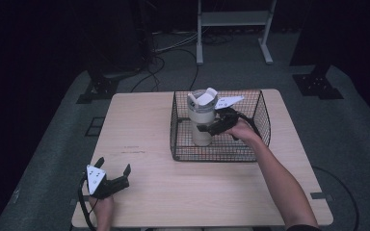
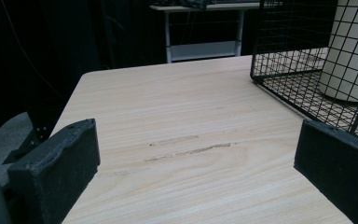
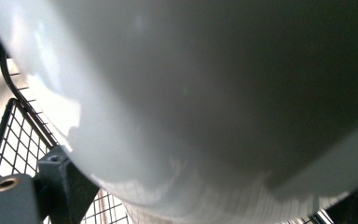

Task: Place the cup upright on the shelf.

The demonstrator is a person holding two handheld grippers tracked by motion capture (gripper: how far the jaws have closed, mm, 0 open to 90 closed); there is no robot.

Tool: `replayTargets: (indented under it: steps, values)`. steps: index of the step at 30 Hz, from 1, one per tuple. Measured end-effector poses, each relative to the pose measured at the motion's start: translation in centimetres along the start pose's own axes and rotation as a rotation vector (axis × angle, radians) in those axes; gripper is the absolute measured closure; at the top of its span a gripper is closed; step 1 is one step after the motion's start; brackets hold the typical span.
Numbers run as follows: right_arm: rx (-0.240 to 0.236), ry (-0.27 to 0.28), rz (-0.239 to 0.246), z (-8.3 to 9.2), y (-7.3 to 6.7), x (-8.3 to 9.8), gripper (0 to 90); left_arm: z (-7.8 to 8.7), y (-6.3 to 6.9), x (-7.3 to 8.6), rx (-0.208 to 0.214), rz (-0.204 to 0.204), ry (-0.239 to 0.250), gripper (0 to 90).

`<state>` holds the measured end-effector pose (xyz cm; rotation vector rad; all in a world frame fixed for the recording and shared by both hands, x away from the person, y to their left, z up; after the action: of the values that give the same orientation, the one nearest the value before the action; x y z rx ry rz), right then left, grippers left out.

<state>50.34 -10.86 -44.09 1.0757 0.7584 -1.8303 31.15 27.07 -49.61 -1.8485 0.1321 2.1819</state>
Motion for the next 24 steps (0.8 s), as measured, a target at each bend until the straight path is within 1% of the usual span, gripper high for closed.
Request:
replayTargets:
  steps: [9,12,17,21,24]
  values:
    - [0.006,-0.016,-0.012,0.4,-0.1,0.1,8.0,0.0,0.0,0.0,-0.001,0.000,-0.001,0.0]
    - [0.008,-0.015,-0.006,0.7,-0.2,0.3,8.0,0.0,0.0,0.0,-0.001,-0.004,-0.004,0.0]
    - [0.015,-0.015,-0.017,1.0,-0.4,0.4,7.9,0.0,0.0,0.0,-0.001,-0.004,-0.004,0.0]
    - [0.026,-0.037,-0.009,1.2,-0.5,0.3,7.9,0.0,0.0,0.0,-0.002,-0.003,-0.004,0.0]
    - [0.030,-0.045,-0.016,1.4,-0.4,0.3,7.9,0.0,0.0,0.0,-0.001,-0.003,-0.004,0.0]
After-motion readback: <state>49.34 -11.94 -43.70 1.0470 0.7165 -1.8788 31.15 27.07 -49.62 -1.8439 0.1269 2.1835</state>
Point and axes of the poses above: each handheld gripper's, and its own axes: z roughly backward along the jaws, x roughly out of its underside, y roughly to its right, the point moved 4 cm from there along -z, roughly forward along the jaws, and after that the axes turned 3 degrees about -z, right-handed, at the moved point
